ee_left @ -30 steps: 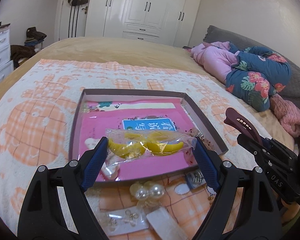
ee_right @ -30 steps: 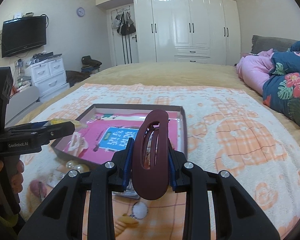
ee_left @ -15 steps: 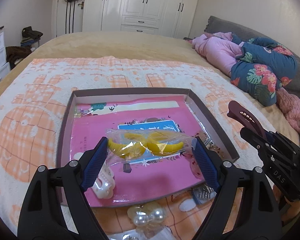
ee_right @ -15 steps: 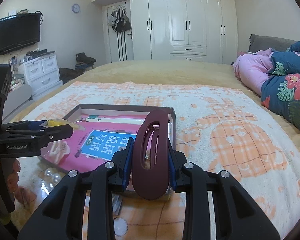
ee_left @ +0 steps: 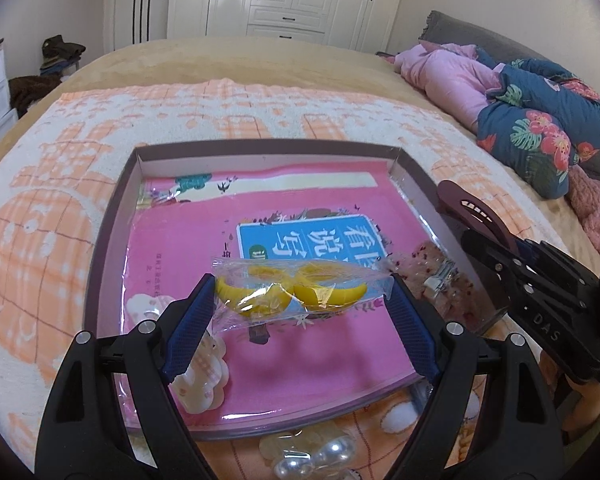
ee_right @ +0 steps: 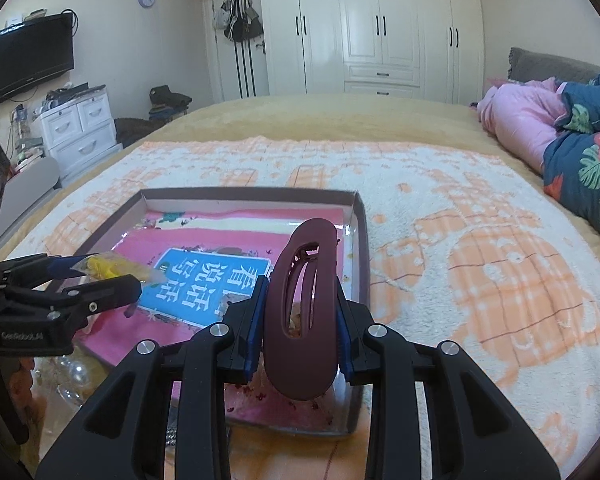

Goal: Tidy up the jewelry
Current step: 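Lower the yellow hair ties into the box with the left tool while the right tool places the maroon clip, then withdraw both tools from the box and open them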

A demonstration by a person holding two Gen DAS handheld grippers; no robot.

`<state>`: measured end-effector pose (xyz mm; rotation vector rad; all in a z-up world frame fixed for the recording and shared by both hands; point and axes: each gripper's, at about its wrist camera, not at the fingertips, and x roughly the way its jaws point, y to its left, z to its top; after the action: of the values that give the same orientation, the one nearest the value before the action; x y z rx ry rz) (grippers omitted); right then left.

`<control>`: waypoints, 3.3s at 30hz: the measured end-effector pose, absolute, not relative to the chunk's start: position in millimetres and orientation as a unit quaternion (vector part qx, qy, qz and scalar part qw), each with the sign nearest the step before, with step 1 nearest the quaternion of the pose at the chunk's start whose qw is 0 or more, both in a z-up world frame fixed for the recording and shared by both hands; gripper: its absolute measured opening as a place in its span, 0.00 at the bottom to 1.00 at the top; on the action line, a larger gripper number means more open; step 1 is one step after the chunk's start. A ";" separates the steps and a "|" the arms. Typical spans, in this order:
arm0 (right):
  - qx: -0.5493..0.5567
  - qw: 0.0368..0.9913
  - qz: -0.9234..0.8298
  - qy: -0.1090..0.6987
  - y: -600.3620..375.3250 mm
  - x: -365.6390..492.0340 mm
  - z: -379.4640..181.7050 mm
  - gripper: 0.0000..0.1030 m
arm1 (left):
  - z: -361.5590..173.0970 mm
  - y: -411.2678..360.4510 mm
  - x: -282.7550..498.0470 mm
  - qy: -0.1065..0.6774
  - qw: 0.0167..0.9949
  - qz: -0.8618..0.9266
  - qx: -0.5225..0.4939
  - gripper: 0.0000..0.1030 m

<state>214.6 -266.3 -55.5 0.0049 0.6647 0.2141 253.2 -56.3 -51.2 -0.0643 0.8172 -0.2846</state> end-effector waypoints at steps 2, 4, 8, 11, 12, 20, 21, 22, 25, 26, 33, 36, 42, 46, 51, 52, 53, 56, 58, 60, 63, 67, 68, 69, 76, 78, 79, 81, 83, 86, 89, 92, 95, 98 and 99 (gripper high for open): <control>0.000 0.938 0.107 0.331 -264.3 218.4 -59.2 0.28 | -54.3 -55.5 254.1 0.400 0.906 -0.138 -0.033 0.73; -0.003 0.935 0.108 0.337 -261.7 220.7 -63.1 0.28 | -55.4 -55.2 254.5 0.401 0.905 -0.139 -0.034 0.73; -0.003 0.934 0.109 0.341 -261.0 221.6 -66.0 0.28 | -56.0 -56.3 254.7 0.403 0.904 -0.140 -0.033 0.73; 0.002 0.935 0.108 0.339 -262.9 220.3 -65.1 0.29 | -56.2 -56.5 254.2 0.404 0.903 -0.142 -0.033 0.73; 0.004 0.935 0.106 0.338 -264.1 219.2 -64.4 0.30 | -56.4 -56.5 253.7 0.404 0.903 -0.142 -0.033 0.73; 0.010 0.947 0.092 0.306 -272.8 196.3 -52.5 0.50 | -56.5 -53.9 251.8 0.403 0.903 -0.145 -0.039 0.75; 0.011 0.949 0.089 0.302 -274.1 192.7 -51.1 0.56 | -56.3 -53.4 251.5 0.403 0.903 -0.144 -0.040 0.76; 0.011 0.950 0.087 0.299 -274.9 190.1 -50.2 0.58 | -56.2 -52.8 251.0 0.402 0.903 -0.144 -0.041 0.77; 0.011 0.953 0.078 0.291 -277.9 182.5 -46.3 0.62 | -54.7 -52.0 250.1 0.402 0.903 -0.144 -0.042 0.80; 0.012 0.955 0.076 0.288 -279.0 179.8 -44.5 0.65 | -53.9 -51.7 249.5 0.401 0.904 -0.142 -0.042 0.82; 0.016 0.964 0.065 0.257 -284.4 162.2 -29.6 0.80 | -39.5 -46.4 240.7 0.379 0.914 -0.135 -0.053 0.86; 0.016 0.966 0.063 0.250 -286.0 156.7 -24.3 0.81 | -30.7 -42.4 235.0 0.363 0.921 -0.131 -0.059 0.88; 0.024 0.970 0.063 0.234 -288.3 142.9 -12.8 0.83 | -13.0 -32.7 220.4 0.333 0.932 -0.124 -0.075 0.89; 0.025 0.972 0.065 0.224 -288.2 130.4 -4.3 0.85 | -1.7 -22.5 209.5 0.312 0.938 -0.119 -0.090 0.89; 0.025 0.974 0.069 0.213 -287.6 118.2 4.7 0.85 | 11.2 -11.8 192.9 0.288 0.946 -0.110 -0.097 0.89; 0.024 0.975 0.069 0.212 -287.1 116.5 5.7 0.85 | 13.5 -10.1 189.4 0.285 0.947 -0.109 -0.097 0.89; 0.024 0.975 0.070 0.211 -286.4 114.0 7.1 0.85 | 15.2 -8.7 186.4 0.282 0.948 -0.110 -0.098 0.89; 0.022 0.975 0.074 0.208 -284.9 106.6 9.6 0.85 | 19.0 -4.0 177.9 0.276 0.950 -0.109 -0.099 0.89; 0.019 0.975 0.077 0.207 -283.0 102.0 10.3 0.85 | 20.2 -0.8 171.3 0.273 0.951 -0.108 -0.099 0.89; 0.018 0.975 0.079 0.208 -281.1 97.9 10.2 0.85 | 20.1 2.2 166.0 0.272 0.951 -0.107 -0.100 0.89; 0.016 0.975 0.083 0.207 -277.8 91.3 10.9 0.85 | 18.6 7.5 158.0 0.271 0.952 -0.103 -0.099 0.89; 0.013 0.975 0.091 0.204 -272.1 83.2 11.2 0.85 | 15.3 15.9 150.1 0.274 0.951 -0.100 -0.107 0.89; 0.011 0.975 0.093 0.203 -269.8 80.7 10.6 0.85 | 14.6 17.9 147.9 0.274 0.950 -0.099 -0.109 0.89; 0.007 0.974 0.096 0.203 -267.5 78.6 9.9 0.85 | 13.7 20.2 145.3 0.274 0.950 -0.097 -0.111 0.89; -0.003 0.972 0.110 0.210 -256.9 68.3 5.6 0.85 | 8.9 29.4 130.1 0.272 0.952 -0.091 -0.103 0.89; -0.006 0.970 0.117 0.212 -252.4 65.4 4.4 0.85 | 7.4 32.6 127.2 0.273 0.952 -0.088 -0.103 0.89; -0.008 0.970 0.119 0.212 -250.2 64.1 4.0 0.85 | 6.7 34.3 125.5 0.273 0.953 -0.086 -0.102 0.89; -0.012 0.969 0.125 0.213 -246.7 61.5 3.1 0.85 | 5.6 36.3 122.8 0.272 0.954 -0.082 -0.098 0.89; -0.013 0.968 0.132 0.215 -242.5 59.2 2.4 0.85 | 4.2 38.2 118.9 0.271 0.955 -0.080 -0.094 0.89; -0.017 0.965 0.142 0.217 -235.6 56.4 0.6 0.85 | 2.1 39.9 113.8 0.272 0.955 -0.078 -0.088 0.89; -0.024 0.963 0.153 0.220 -227.4 53.5 -1.6 0.85 | -1.8 43.3 107.7 0.274 0.955 -0.075 -0.083 0.89; -0.027 0.960 0.164 0.224 -219.8 51.0 -3.9 0.85 | -5.3 47.7 103.2 0.276 0.955 -0.071 -0.079 0.89; -0.030 0.958 0.173 0.227 -213.0 49.1 -5.4 0.85 | -8.9 52.1 99.1 0.279 0.955 -0.066 -0.078 0.89; -0.032 0.956 0.180 0.228 -207.0 46.8 -7.0 0.85 | -11.6 58.6 94.1 0.276 0.955 -0.063 -0.084 0.89; -0.032 0.956 0.182 0.228 -205.3 45.9 -7.5 0.85 | -11.9 60.4 92.4 0.273 0.956 -0.063 -0.085 0.89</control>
<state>45.9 -205.3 -7.5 -0.0654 0.4623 0.3688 92.4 60.4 -11.8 -0.1733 0.5546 -0.1280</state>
